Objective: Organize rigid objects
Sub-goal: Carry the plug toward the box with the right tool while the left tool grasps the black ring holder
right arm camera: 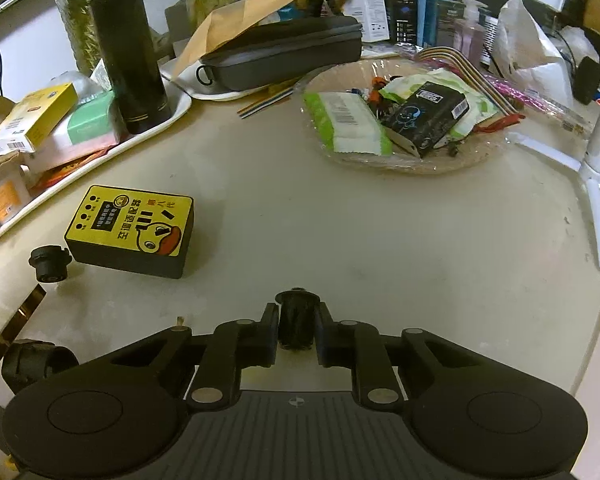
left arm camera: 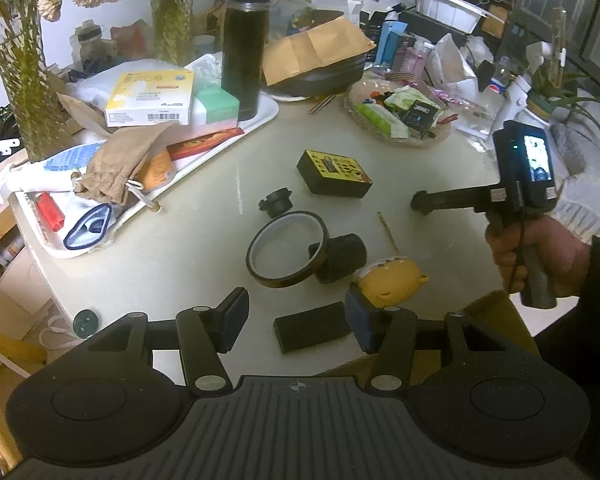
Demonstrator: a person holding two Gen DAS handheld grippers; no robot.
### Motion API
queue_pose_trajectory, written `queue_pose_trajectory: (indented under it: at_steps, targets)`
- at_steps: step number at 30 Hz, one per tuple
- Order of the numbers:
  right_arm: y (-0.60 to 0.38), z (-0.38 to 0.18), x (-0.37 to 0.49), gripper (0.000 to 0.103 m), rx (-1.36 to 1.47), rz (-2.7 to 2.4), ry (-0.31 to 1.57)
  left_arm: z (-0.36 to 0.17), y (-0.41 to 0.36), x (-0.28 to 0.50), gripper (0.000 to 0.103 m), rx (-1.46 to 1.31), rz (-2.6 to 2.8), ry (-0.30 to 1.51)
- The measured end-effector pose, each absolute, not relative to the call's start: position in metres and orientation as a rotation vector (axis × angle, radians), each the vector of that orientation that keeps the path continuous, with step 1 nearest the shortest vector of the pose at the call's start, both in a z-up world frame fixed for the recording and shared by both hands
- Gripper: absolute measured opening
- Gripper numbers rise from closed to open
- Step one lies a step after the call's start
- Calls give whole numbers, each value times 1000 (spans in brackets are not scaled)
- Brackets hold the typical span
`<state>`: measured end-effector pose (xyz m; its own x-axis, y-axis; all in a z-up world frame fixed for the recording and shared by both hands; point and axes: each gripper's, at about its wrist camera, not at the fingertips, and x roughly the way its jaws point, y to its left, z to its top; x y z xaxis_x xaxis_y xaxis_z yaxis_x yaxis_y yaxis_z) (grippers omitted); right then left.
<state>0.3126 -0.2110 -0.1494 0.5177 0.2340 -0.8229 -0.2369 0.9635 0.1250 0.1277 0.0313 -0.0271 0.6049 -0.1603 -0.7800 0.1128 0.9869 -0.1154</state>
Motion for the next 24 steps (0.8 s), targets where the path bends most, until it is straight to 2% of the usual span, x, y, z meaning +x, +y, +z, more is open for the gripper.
queue_pose_trajectory:
  at_steps: [11, 24]
  targets:
    - [-219, -115, 285, 20, -57, 343, 969, -30, 28, 136, 52, -9, -186, 880]
    - [-240, -63, 251, 20, 23, 447, 933, -35, 12, 162, 52, 21, -310, 842]
